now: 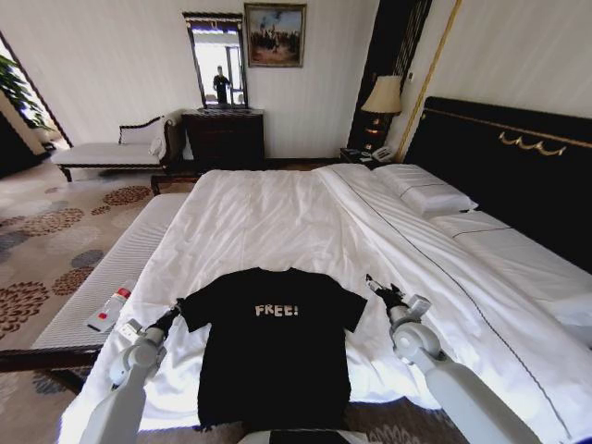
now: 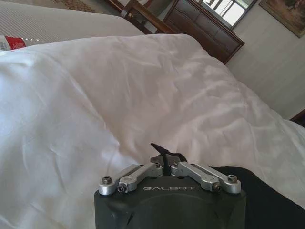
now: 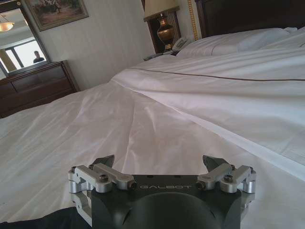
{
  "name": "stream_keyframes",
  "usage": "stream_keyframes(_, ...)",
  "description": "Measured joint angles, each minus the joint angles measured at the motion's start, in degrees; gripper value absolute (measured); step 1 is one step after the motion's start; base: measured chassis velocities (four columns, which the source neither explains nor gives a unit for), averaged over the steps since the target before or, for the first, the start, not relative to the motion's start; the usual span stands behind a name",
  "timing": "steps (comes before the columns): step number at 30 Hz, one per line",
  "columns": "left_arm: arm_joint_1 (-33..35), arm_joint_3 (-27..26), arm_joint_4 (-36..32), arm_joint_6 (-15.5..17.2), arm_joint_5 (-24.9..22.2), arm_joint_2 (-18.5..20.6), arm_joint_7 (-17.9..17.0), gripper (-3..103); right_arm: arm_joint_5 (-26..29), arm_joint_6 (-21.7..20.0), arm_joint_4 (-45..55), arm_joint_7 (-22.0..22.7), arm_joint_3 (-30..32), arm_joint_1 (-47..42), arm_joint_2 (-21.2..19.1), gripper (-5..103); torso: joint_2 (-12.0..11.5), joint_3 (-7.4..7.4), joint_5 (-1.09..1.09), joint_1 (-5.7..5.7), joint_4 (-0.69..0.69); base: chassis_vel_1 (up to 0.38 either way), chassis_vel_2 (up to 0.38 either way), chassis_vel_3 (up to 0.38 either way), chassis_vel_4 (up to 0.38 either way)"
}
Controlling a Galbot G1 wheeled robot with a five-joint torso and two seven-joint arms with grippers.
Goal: Fold the clothes on the bed.
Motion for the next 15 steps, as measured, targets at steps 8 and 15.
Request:
stream_keyframes(8,2.96,-4.22,-8.36,-0.71,-3.18,0.21,-2.81,33,7.71,0.25,0.1,-1.61,0.77,0.49,-0.23,100,0.0,0.0,0.0,0.0,0.01,0.0,0.0,0.0,0.0)
stream_keyframes(15,6.24,-7.55,-24.03,0.81,-7.0,0.66,-5.82,61,16.65,-1.94,1.72,-4.5,1.18,1.44,-0.62,100,0.0,0.0,0.02,0.0,-0.01,0.0,0.0,0.0,0.0)
